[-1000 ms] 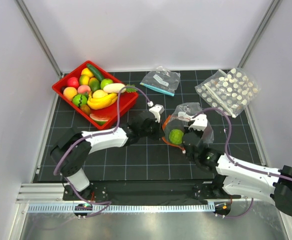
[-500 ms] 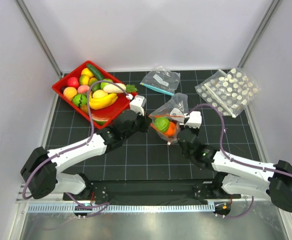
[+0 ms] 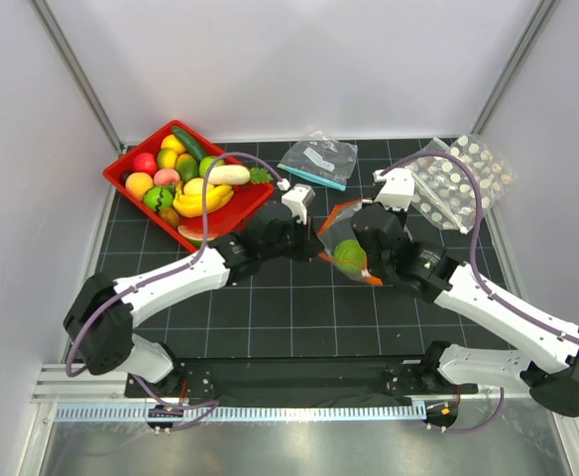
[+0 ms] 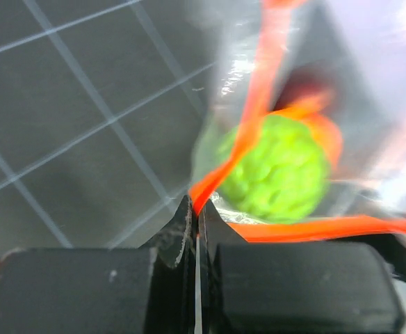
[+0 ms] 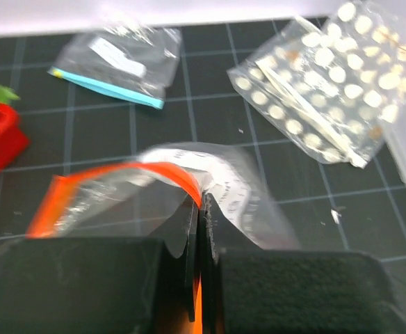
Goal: Place the food in the zip-top bag and seal the zipper
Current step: Adjust the zipper food storage bag at the center of the board.
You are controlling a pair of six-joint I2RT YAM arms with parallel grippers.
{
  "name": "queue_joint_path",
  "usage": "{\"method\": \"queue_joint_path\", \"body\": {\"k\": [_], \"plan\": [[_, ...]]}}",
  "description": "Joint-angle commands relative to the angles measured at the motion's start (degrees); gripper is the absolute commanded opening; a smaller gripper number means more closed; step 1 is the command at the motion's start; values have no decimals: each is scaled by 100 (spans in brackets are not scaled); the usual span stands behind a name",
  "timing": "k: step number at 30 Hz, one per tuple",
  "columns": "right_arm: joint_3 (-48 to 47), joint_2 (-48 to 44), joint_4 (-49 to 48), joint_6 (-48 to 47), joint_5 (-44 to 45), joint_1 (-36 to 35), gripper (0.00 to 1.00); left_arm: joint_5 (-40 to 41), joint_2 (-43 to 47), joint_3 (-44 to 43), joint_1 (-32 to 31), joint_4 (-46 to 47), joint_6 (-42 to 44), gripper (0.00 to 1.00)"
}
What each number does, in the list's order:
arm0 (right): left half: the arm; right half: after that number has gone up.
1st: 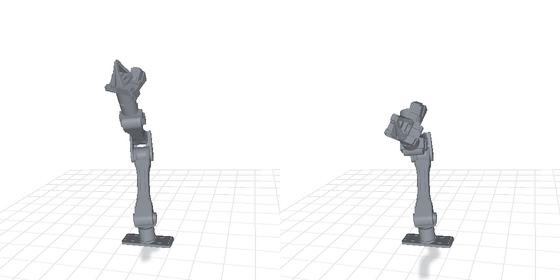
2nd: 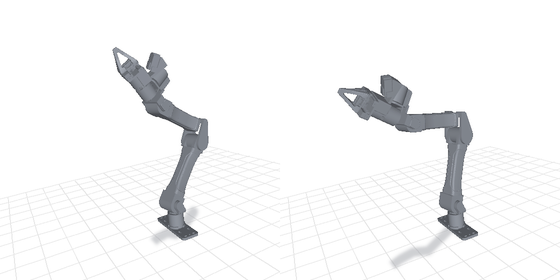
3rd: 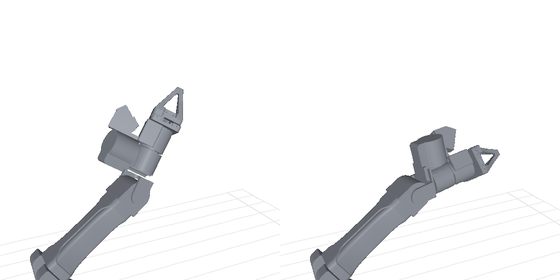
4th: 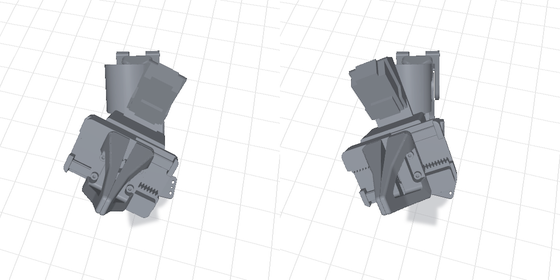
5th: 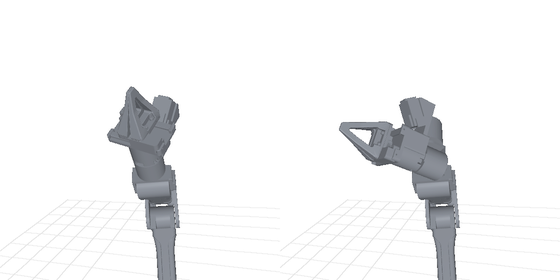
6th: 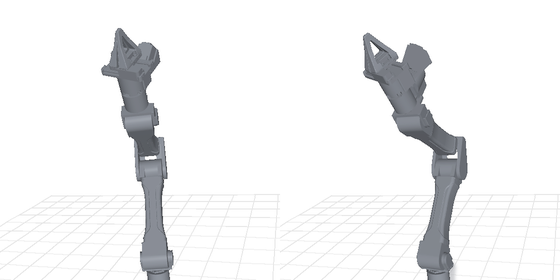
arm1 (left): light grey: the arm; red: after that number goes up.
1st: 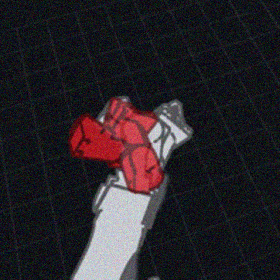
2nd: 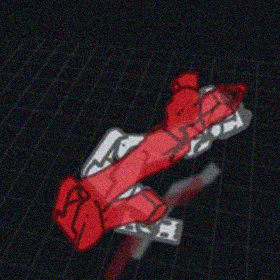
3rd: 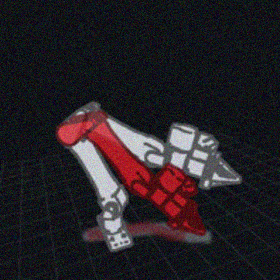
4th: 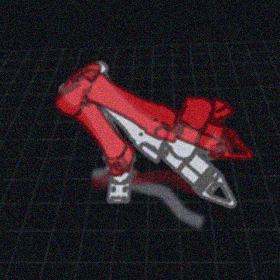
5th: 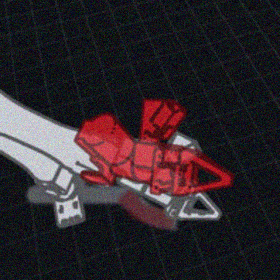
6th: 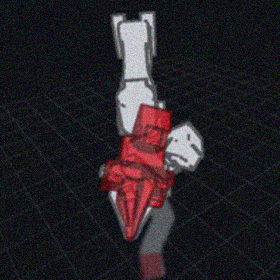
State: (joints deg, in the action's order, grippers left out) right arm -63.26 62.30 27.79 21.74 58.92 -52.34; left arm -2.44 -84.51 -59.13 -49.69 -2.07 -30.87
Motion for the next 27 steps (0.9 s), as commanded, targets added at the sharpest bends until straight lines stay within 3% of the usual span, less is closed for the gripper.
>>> {"method": "queue_joint_path", "body": {"k": [1,6,13,23,27], "plan": [[-98,36,947,226,-571,502,1,-810,610,-650,12,-662,-814,0],[-133,124,1299,314,-1452,742,1,-1013,1023,-1162,21,-1665,-1307,0],[-335,-77,1711,235,-1497,751,1,-1038,1095,-1575,152,-2219,-1316,0],[-1021,-166,2161,112,-1453,742,1,-1768,515,-1487,311,-1868,-1483,0],[-1012,413,2239,15,-1533,742,1,-2058,234,-1400,442,-1649,-1614,0]]}}
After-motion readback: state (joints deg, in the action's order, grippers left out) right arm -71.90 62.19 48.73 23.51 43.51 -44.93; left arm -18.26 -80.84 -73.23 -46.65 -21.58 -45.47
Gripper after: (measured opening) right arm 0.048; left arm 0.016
